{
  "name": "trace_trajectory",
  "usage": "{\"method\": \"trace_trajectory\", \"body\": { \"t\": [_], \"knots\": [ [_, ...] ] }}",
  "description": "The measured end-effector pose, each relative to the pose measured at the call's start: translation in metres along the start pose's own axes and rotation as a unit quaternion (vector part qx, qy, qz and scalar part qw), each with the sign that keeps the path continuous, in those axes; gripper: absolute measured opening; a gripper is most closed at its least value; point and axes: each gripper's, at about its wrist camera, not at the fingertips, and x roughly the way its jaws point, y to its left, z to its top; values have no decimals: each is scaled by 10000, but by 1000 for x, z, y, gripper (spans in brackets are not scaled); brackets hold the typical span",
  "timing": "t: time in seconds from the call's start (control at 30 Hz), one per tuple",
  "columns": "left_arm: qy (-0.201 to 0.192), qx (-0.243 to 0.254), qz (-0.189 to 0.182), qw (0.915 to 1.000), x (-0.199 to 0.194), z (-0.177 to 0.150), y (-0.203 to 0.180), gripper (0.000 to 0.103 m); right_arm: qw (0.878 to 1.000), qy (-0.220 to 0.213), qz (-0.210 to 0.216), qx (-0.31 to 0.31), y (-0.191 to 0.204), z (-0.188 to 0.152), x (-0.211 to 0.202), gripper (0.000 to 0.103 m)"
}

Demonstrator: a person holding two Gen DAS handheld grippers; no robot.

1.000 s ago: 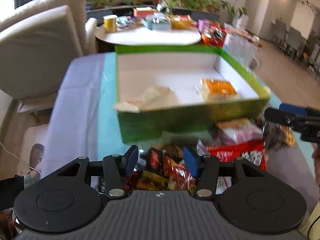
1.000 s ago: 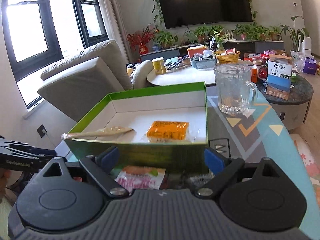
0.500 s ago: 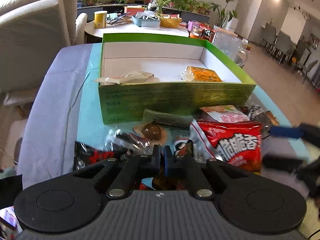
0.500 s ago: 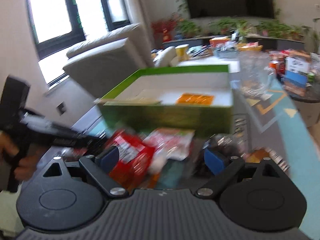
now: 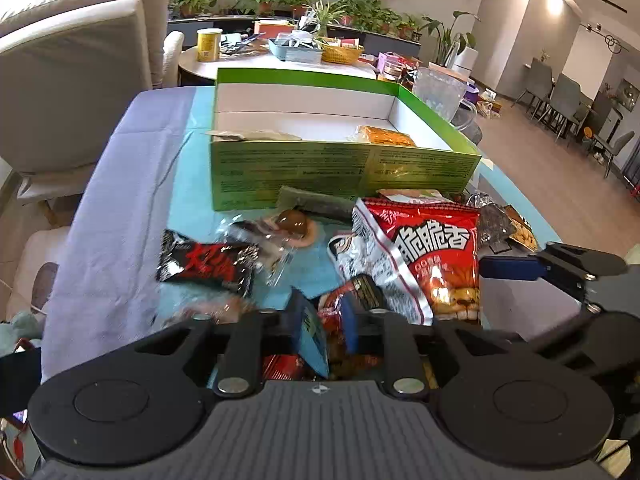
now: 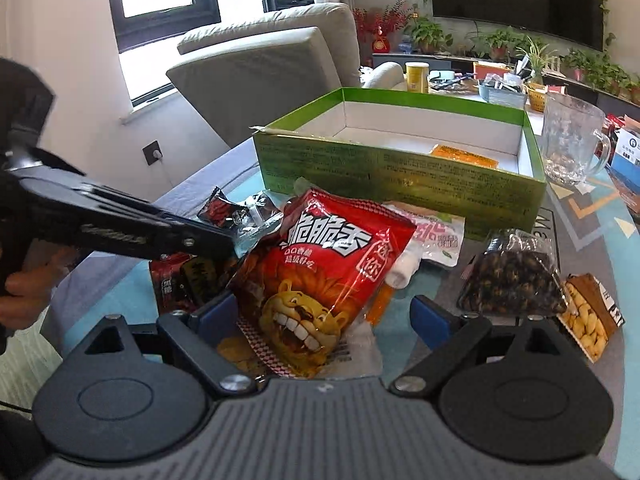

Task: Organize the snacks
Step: 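Grasp the red lion-face chip bag with the right gripper while the left grasps a red spicy packet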

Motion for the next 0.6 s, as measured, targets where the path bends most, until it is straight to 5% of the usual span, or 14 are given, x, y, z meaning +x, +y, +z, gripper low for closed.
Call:
{"method": "trace_trajectory", "body": {
  "t": [0.3, 0.6],
  "knots": [
    [56, 219, -99, 9997, -10, -17, -3, 33, 9990, 69, -444, 4, -2, -5, 10, 65],
    [231, 238, 2, 9994, 4, -16, -8, 38, 9872, -267, -1121, 1100, -52, -2, -18, 65]
  ]
}}
